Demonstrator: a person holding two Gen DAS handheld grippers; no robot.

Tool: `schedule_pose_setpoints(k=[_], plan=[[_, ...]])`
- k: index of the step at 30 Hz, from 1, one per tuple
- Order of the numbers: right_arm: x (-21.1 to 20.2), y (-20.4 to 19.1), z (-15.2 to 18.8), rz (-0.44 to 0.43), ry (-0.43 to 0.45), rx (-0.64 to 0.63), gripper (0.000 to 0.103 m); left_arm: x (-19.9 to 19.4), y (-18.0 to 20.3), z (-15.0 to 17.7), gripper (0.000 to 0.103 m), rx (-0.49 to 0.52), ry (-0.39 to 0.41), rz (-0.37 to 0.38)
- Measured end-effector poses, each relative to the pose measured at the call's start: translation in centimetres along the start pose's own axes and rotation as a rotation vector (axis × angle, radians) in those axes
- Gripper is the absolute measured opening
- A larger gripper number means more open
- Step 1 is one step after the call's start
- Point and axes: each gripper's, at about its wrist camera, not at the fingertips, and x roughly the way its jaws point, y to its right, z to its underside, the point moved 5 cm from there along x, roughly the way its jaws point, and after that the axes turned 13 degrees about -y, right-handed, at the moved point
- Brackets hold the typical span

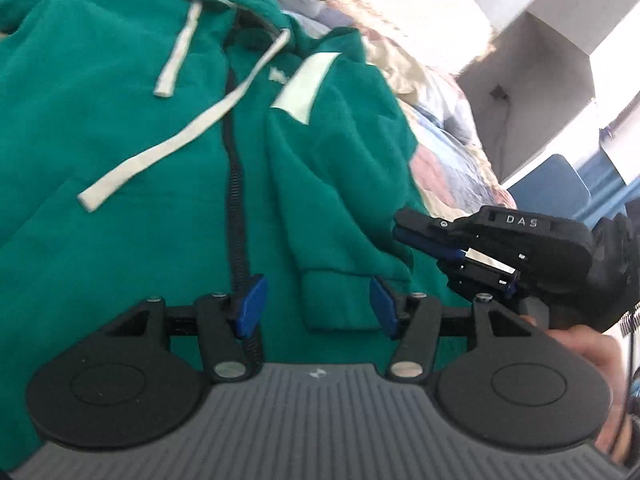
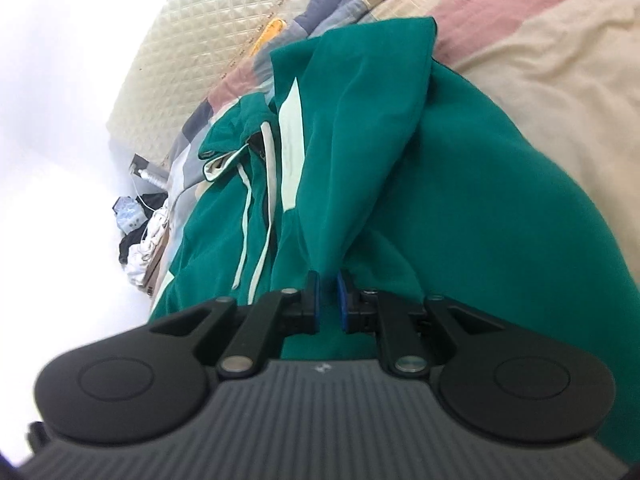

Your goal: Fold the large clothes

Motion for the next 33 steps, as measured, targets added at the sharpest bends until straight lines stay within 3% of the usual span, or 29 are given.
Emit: schedule_pose_setpoints(k=[4,5,7,8,9,10,11,13,15,18,22,26,29,33], plan=[[-0.8,0.1,0.2,0.035,0.028,-0.029,0.017,1.7,0.5,0.1,0.062,0.027,-0.017,-0.002],[-0.7,0.1,0.0,0.032,0.035,-0.026,0.021,2.2,0.4,0.0,0.062,0.027,-0.015,0.013],[-0.4,0.1,-0.5,0.021,0.044,-0.032,0.042,2.8,0.3,0.0,0.06,0.031,-0.012,0.011],[0.0,0.1,-0.7,0.028,0.044,-0.041,0.043,2.9,0.2,0.0,0.053,0.026,0.001,0.004],[0.4,0.0,-0.9,0.044,0.043,-0.057,0.044,2.9,0.1,-0.1,0.046,0.017,0.012,0.006],[0.8,-0.1,-1.0,0.059,0.042,-0.076,0.044,2.9,-0.2,-0.2,0.03,0.004,0.014,0.014],[1.1,-0.2,-1.1,0.068,0.038,-0.094,0.043,2.7,-0.5,-0.4,0.022,-0.017,0.012,0.019],[1.9,-0.3,-1.1,0.084,0.024,-0.119,0.043,1.6,-0.9,-1.3,0.016,-0.046,0.023,0.031],[2.5,-0.3,-0.8,0.09,-0.001,-0.125,0.041,-0.7,-1.2,-2.6,0.014,-0.065,0.086,0.026],[3.3,-1.0,0.2,0.069,-0.043,-0.151,0.034,-4.2,-2.7,-4.3,0.013,-0.137,0.164,0.057],[3.1,-2.7,1.0,0.023,-0.037,-0.206,0.033,-7.0,-4.7,-6.6,0.013,-0.169,0.247,0.064],[3.2,-3.7,1.5,0.039,-0.035,-0.272,0.033,-8.1,-6.4,-8.0,0.013,-0.162,0.263,-0.033],[3.6,-3.6,1.6,0.074,-0.044,-0.29,0.033,-6.7,-8.8,-7.7,0.013,-0.252,0.188,-0.112],[3.8,-2.8,1.6,0.106,-0.056,-0.276,0.033,-4.0,-10.1,-6.6,0.014,-0.216,0.114,-0.271]])
